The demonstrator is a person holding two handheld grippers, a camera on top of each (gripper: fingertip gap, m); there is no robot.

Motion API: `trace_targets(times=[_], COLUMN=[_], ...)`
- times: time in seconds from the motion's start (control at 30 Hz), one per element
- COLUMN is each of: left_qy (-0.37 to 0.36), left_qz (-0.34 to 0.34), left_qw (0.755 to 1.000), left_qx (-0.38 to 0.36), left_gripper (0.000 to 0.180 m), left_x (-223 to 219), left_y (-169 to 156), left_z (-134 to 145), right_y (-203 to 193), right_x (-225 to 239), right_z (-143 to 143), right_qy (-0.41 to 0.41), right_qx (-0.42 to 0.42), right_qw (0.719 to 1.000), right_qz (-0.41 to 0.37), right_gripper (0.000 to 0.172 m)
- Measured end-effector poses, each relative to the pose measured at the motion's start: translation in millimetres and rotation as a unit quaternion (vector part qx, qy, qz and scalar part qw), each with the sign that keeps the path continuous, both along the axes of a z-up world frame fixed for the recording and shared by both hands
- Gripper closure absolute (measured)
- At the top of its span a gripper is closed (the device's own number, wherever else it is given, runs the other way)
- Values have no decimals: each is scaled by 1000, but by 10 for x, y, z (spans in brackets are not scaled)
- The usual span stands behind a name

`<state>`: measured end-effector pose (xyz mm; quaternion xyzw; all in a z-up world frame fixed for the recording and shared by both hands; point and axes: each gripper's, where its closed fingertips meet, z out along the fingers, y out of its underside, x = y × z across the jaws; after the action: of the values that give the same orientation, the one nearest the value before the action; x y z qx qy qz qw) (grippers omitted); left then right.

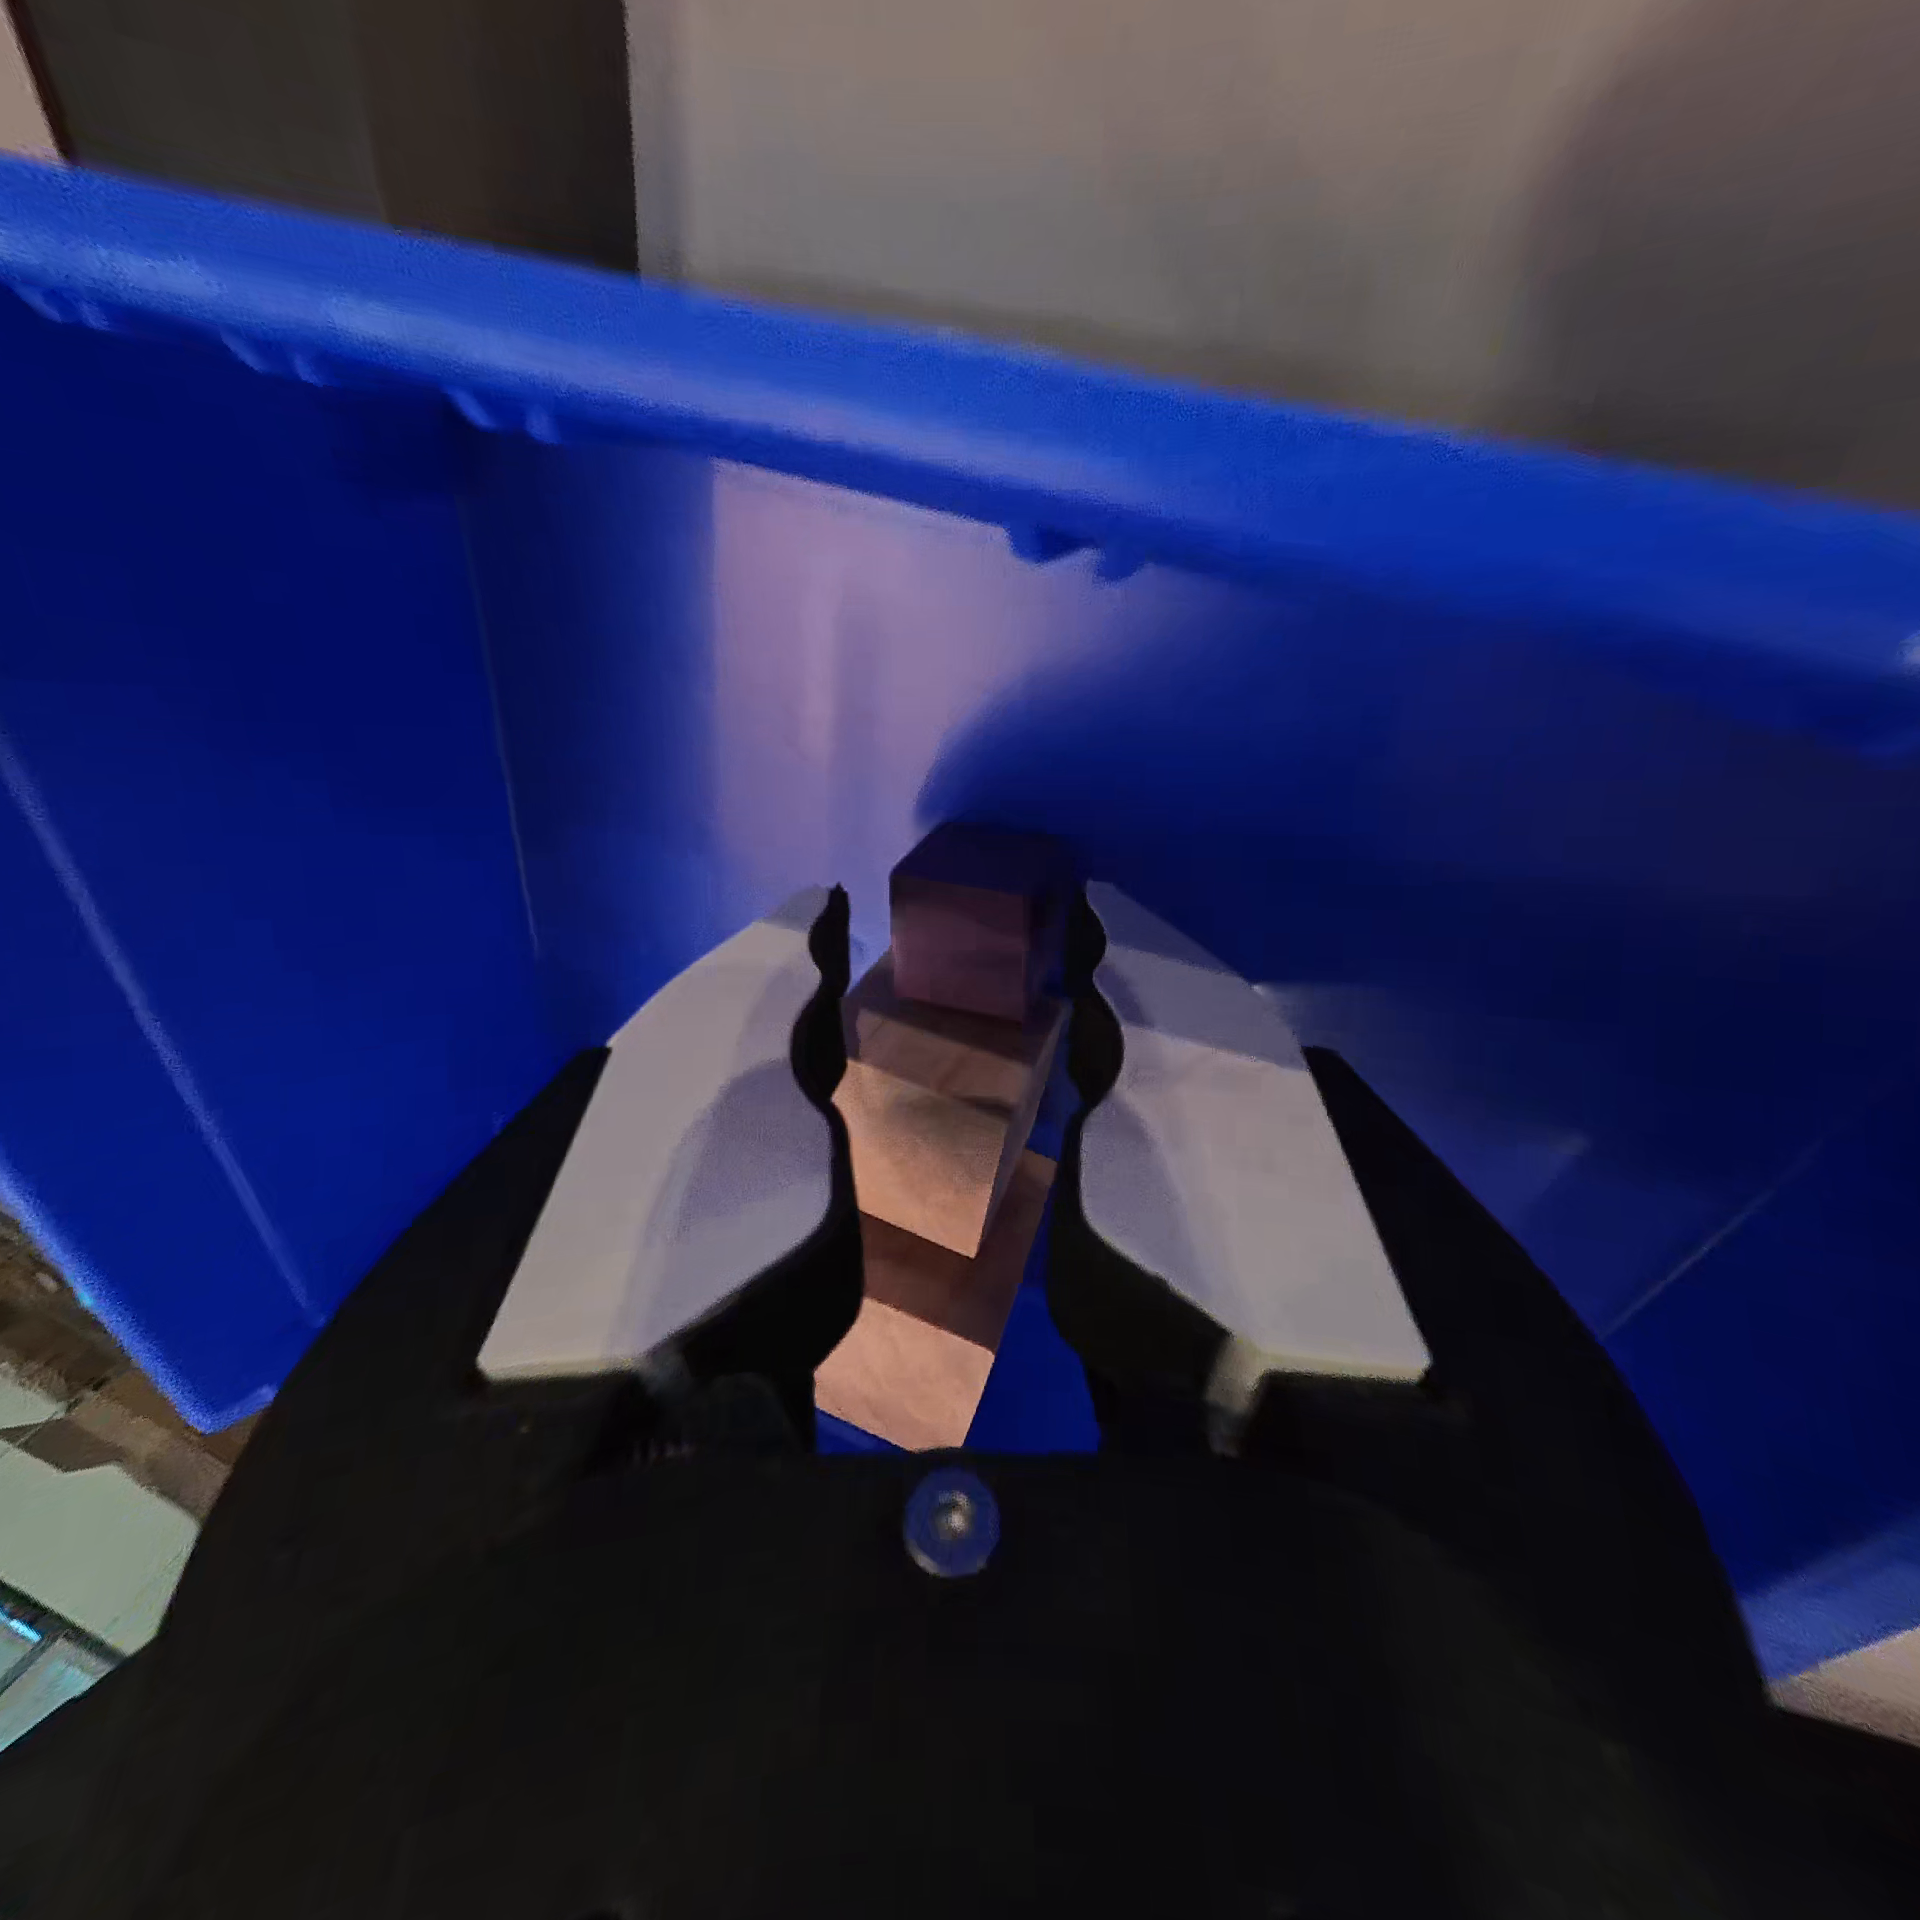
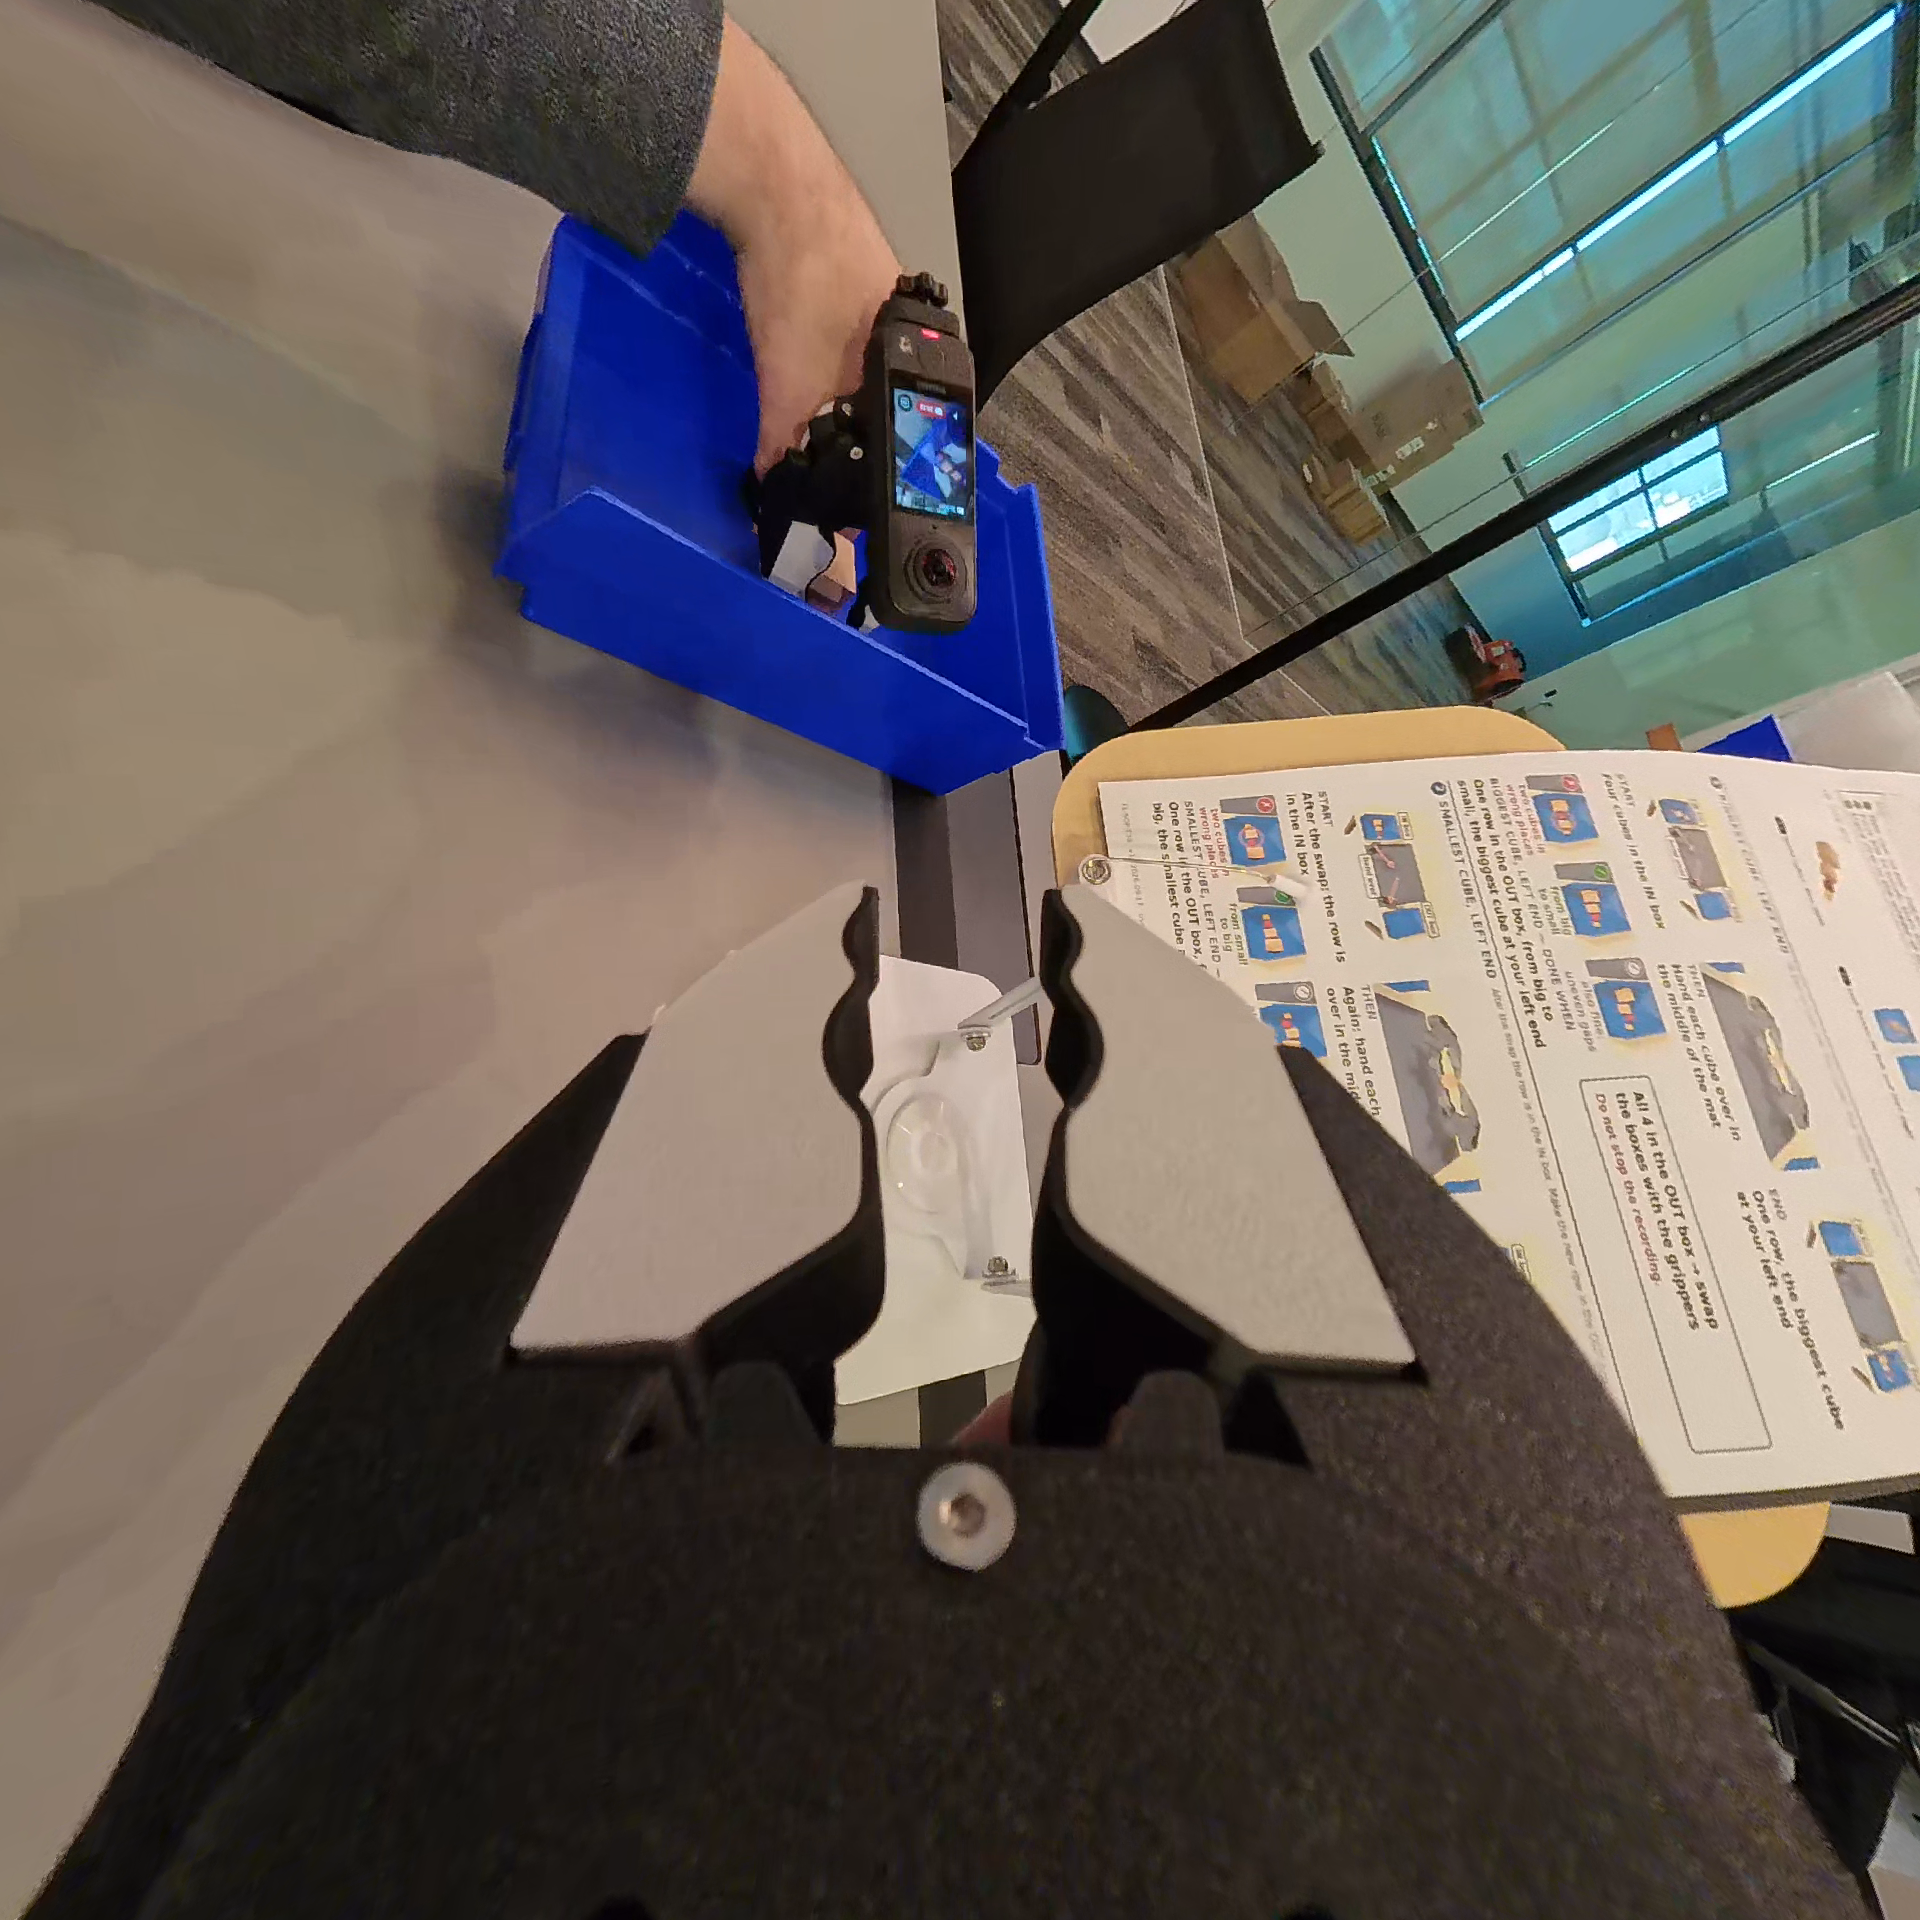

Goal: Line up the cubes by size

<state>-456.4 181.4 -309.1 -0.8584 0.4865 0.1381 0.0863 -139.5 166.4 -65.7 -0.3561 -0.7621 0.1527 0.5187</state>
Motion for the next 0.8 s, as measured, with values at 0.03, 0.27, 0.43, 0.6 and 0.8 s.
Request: trace_targets(times=[0.03, 0.27, 0.43, 0.6, 0.8], left_qy=[4, -13, -40, -182, -311], left_qz=[1, 2, 18, -15, -161], left_qw=[1000, 1000, 993, 941, 843], left_qx=[-7, 10, 106, 285, 409], left_gripper=[141, 150, 150, 151, 151], left_x=[-23, 0, 67, 701, 1959], left_y=[-14, 19, 58, 16, -358], left_z=[-35, -11, 532, 1615, 2582], right_y=[-5, -22, -37, -127, -296], right_x=[-3, -12, -42, -147, -299], right_z=[-4, -5, 21, 91, 206], right_qy=[-1, -2, 8, 34, 70], right_qx=[0, 2, -1, -14, -8], right_qw=[1000, 1000, 1000, 999, 997], right_qz=[1, 5, 10, 28, 43], right_gripper=[142, 142, 142, 141, 136])
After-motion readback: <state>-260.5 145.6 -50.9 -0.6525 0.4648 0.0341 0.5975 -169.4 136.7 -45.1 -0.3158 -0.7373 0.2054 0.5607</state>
